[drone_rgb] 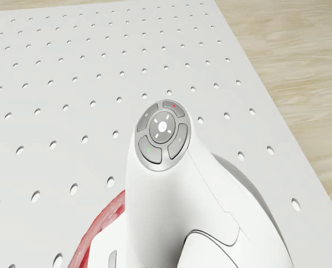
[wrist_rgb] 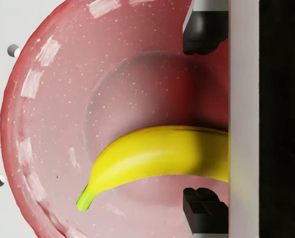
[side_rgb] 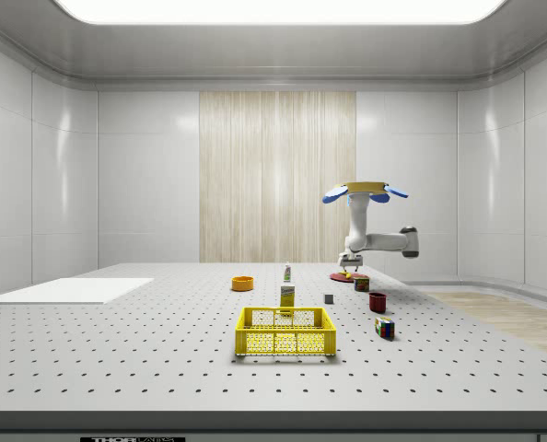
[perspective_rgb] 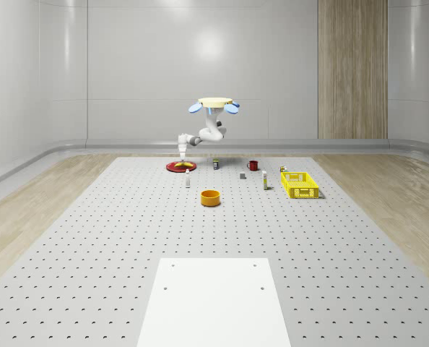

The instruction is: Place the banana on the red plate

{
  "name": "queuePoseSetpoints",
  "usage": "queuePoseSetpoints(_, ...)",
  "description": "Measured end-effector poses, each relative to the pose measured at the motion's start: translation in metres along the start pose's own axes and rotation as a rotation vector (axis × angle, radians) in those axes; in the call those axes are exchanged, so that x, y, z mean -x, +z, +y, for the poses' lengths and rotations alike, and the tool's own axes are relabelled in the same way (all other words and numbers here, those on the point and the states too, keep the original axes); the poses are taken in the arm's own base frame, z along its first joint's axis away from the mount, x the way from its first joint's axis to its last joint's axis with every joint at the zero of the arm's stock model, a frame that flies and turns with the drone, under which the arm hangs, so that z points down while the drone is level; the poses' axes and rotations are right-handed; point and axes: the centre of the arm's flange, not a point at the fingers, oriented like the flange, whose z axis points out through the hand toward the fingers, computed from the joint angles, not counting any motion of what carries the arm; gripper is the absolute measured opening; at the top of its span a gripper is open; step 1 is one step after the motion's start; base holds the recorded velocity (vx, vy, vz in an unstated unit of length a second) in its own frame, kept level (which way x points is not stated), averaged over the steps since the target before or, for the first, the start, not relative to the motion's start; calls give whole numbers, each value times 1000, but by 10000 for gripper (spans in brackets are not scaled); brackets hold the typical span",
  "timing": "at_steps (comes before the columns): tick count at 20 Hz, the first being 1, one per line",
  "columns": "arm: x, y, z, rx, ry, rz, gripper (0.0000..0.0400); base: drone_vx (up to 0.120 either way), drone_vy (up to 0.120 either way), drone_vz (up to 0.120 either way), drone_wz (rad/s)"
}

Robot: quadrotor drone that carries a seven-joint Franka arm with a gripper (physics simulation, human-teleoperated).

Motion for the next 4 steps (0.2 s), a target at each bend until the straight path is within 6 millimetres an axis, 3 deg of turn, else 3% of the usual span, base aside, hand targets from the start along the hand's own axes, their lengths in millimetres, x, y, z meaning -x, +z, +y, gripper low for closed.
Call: queuePoseSetpoints(4,0,-2,0,0,-2,0,399,0,0,0,0)
